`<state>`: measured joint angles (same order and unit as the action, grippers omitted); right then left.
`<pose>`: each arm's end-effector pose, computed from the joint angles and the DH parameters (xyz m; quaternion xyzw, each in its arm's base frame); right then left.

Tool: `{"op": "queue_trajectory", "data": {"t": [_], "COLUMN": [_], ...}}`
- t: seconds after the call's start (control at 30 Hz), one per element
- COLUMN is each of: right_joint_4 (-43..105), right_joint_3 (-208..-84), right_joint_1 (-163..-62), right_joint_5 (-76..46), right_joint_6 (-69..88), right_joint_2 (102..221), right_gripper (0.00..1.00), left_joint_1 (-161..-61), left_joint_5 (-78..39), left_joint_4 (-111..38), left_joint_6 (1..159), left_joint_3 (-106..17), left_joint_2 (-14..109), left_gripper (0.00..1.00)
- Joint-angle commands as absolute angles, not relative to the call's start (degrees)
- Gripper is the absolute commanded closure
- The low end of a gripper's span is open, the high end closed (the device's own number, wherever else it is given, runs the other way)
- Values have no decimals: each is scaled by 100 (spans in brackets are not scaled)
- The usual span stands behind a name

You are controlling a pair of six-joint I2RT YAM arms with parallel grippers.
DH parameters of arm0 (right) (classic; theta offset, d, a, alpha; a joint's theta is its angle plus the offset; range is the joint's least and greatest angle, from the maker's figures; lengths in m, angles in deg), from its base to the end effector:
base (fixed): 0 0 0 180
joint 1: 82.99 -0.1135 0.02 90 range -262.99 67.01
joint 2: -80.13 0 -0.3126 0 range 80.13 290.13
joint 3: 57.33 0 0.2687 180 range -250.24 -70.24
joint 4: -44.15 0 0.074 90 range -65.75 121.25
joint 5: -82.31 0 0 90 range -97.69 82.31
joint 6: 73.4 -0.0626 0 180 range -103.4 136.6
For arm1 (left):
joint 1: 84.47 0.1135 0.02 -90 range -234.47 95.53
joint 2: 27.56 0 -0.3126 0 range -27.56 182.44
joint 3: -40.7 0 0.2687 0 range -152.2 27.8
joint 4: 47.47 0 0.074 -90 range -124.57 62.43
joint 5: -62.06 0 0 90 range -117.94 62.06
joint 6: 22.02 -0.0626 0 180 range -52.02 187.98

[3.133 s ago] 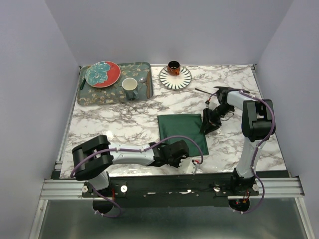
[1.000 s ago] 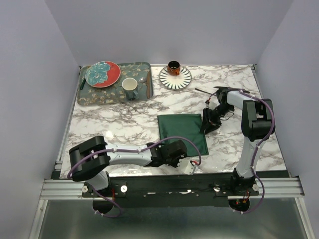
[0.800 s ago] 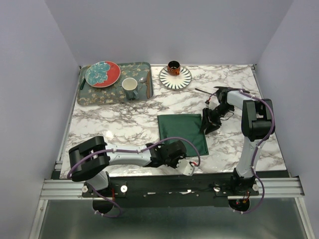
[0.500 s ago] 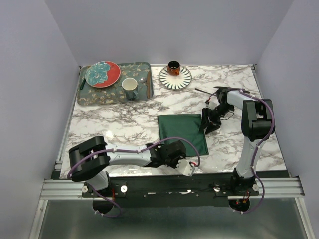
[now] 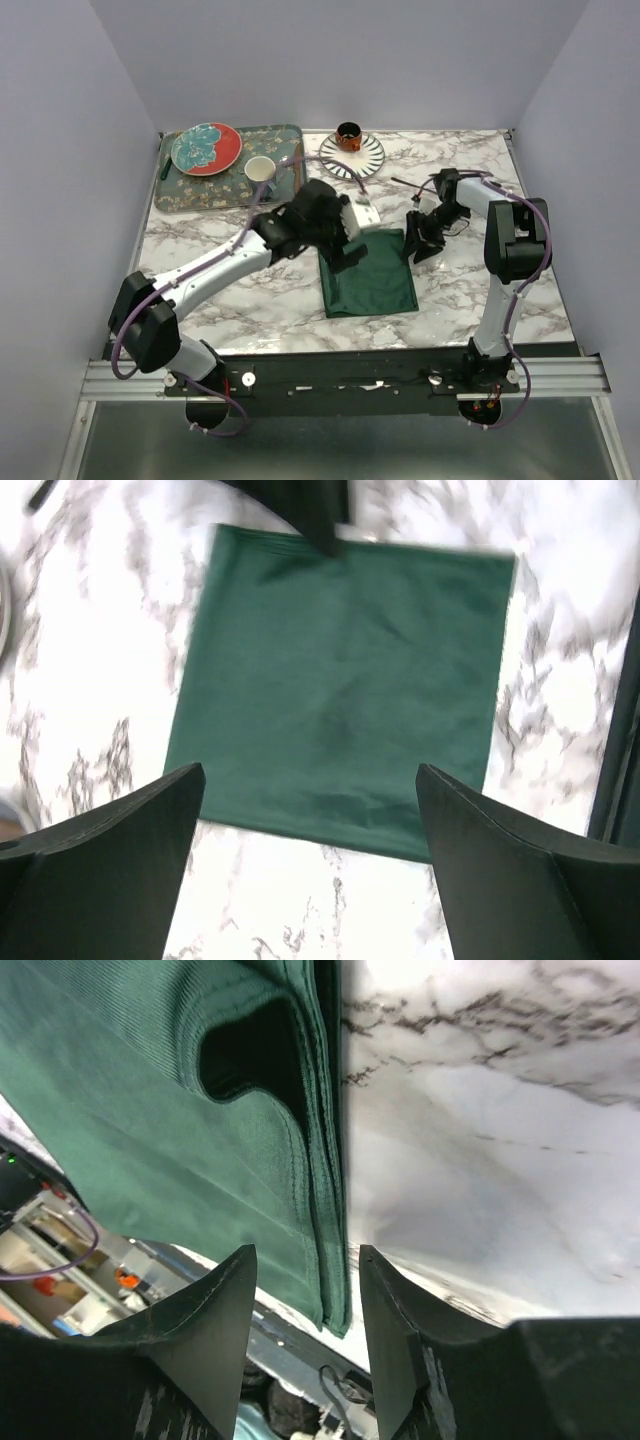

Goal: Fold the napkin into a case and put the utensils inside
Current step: Smooth out the square-folded napkin at the center of the board.

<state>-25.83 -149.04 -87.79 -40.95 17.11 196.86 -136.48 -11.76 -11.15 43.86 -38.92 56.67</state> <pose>0.3888 0.0671 0.1532 0.0319 -0.9568 -0.2842 0.0525 0.2064 -0.2927 0.3151 0.6013 0.6731 -0.2233 0.3681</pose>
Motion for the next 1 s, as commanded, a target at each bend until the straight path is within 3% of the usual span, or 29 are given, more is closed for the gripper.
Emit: {"op": "queue_trajectory", "data": {"t": [0.0,0.13,0.3,0.33,0.47,0.57,0.63,0.73,0.97], "right_joint_4": [-2579,-2632,-2606,-2579,-2448,-2202,-2070,-1894,-1700], "right_joint_3": [-15285,-15811,-16374,-16436,-16683,-16604,-16542,-16489,-16507], "right_joint_1": [-8800,-8800,-8826,-8852,-9089,-9283,-9406,-9477,-9327], "right_joint_5": [-3618,-3564,-4597,-4679,-5040,-5330,-5444,-5445,-4988], "right_joint_6": [1915,2090,2117,2012,1722,1353,1177,1115,896], "right_joint_2": [19641,19615,19483,19492,19702,19887,20045,20299,20906], "right_gripper": [47,48,50,52,63,70,71,73,75], "left_joint_1": [-11974,-11023,-10890,-10890,-10943,-11031,-11066,-11084,-11049], "left_joint_5": [1157,2083,2585,2515,2295,2216,2181,2128,1996], "left_joint_4": [-1327,-4222,-5747,-6543,-7050,-7315,-7176,-7148,-7087], "left_joint_6": [7276,10182,11805,12025,12475,12766,12766,12810,12888], "left_joint_3": [-3945,-3040,-2970,-2846,-2854,-2898,-2994,-3021,-2898], "left_joint_2": [5734,6111,7061,7236,7790,8151,8370,8608,9091], "left_gripper": [1,1,1,1,1,15,29,41,54]}}
